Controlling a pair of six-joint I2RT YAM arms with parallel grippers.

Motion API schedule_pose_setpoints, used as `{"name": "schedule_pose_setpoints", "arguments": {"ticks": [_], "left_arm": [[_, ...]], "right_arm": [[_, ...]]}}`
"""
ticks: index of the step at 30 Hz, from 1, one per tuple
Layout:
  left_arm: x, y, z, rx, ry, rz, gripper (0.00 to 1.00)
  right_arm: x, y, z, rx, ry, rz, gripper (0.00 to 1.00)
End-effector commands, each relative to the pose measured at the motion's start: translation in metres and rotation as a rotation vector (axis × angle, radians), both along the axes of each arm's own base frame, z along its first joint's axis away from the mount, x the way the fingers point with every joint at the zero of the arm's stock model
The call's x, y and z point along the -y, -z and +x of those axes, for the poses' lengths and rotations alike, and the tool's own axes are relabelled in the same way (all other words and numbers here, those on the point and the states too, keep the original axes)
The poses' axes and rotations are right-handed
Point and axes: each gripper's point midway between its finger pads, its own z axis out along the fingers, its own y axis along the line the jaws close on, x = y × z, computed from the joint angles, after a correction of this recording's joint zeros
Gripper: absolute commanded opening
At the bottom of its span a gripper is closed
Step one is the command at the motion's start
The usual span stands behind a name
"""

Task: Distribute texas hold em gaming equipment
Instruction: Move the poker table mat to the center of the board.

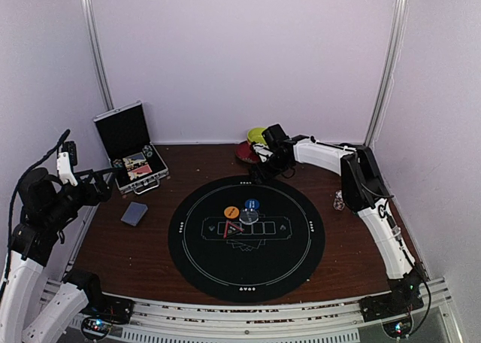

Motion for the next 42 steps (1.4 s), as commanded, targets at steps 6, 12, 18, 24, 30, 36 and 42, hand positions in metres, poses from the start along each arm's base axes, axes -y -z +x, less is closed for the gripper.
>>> {"name": "schedule_pose_setpoints", "arguments": {"ticks": [6,12,18,24,30,36,42], "left_arm": [[-0.004,-0.008,0.003,0.044,-0.018,0.003,0.98],[-0.004,-0.008,0.003,0.046,-0.018,0.003,0.98],[-0.004,-0.008,0.003,0.047,-0.015,0.003,0.98],[-0.004,-0.009,0.002,0.05,-0.016,0.003,0.98],[-0.004,-0.009,0.002,0.051,-0.015,0.003,0.98],[-0.004,-0.01,0.001,0.055,-0.017,0.003,0.98],[-0.004,-0.01,0.001,0.056,-0.017,0.002,0.98]], "right_arm": [[-0.026,0.018,-0.031,-0.118,-0.156,0.084,0.85],[-0.028,0.024,-0.043,-0.162,-0.207,0.089,0.7],[-0.024,0.03,-0.042,-0.157,-0.198,0.057,0.58],[-0.02,0.041,-0.05,-0.15,-0.219,-0.022,0.5],[-0.022,0.047,-0.058,-0.16,-0.248,-0.049,0.4],[-0.02,0.047,-0.053,-0.136,-0.227,-0.072,0.31],[-0.014,0.031,-0.03,-0.045,-0.132,-0.091,0.11]]}}
